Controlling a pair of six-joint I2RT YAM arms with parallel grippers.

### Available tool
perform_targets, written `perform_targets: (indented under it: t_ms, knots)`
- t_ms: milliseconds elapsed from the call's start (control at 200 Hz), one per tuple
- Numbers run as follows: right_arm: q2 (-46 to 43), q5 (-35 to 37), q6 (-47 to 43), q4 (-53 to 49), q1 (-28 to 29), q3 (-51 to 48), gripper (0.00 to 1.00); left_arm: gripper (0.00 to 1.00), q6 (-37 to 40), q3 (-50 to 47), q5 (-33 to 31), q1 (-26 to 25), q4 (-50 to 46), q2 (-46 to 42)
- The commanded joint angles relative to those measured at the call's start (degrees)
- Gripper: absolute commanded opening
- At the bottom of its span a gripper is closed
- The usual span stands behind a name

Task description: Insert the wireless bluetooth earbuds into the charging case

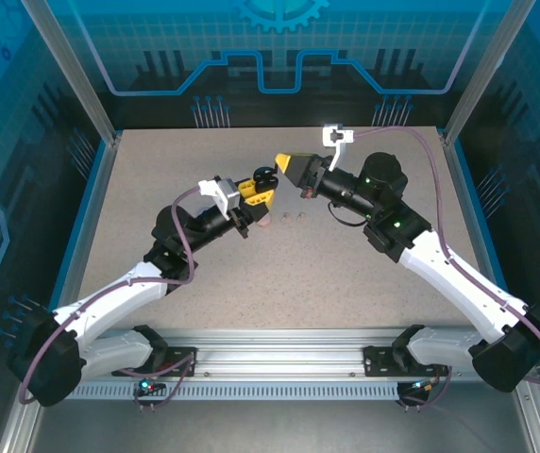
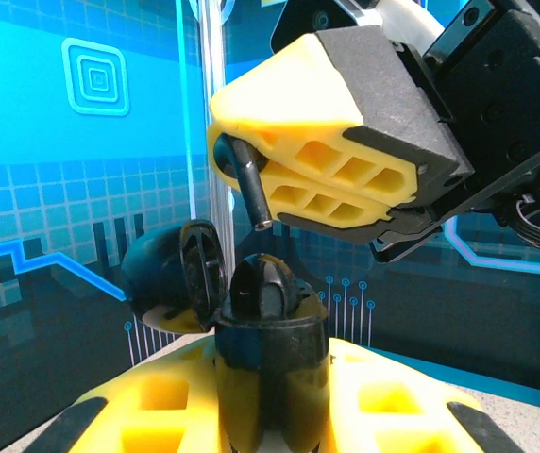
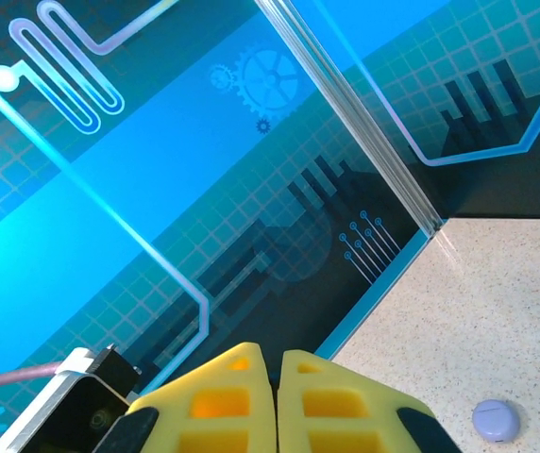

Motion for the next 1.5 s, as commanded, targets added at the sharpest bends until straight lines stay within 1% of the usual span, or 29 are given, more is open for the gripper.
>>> perform_targets:
  t_ms: [0,530,725,1246,1306,1401,1496]
  knots:
    - [-0.2,-0.8,0.4,2.9,1.3,-0.7,0.06,0.00,-0.5,1.9,-1.0,-0.4,3.0,0.3]
    - [-0.3,-0.4,0.4,2.7,2.3,-3.0,0.06,0.00,-0.3,2.1,-1.1,-0.4,2.8,0.1]
    - [-0.5,-1.4,0.1,2.2,2.4,-3.4,0.05,0.00,-0.2,2.3,-1.1,-0.4,2.6,0.2]
    - [-1.3,-3.0,-1.4,-3.0,2.8,-4.4,0.03,0.00,0.1,2.6,-1.3,-0.4,2.4,0.4]
    - [-1.0,-2.6,-2.2,-4.6,3.1,-3.7,0.04,0.00,0.0,2.7,-1.2,-0.4,2.4,0.5]
    - [-0.6,-1.9,-3.3,-6.7,3.4,-2.8,0.08,0.00,-0.1,2.9,-1.1,-0.4,2.5,0.6]
    - [-0.4,-1.2,-3.9,-7.9,3.5,-1.9,0.14,0.00,-0.2,2.9,-1.0,-0.4,2.4,0.8]
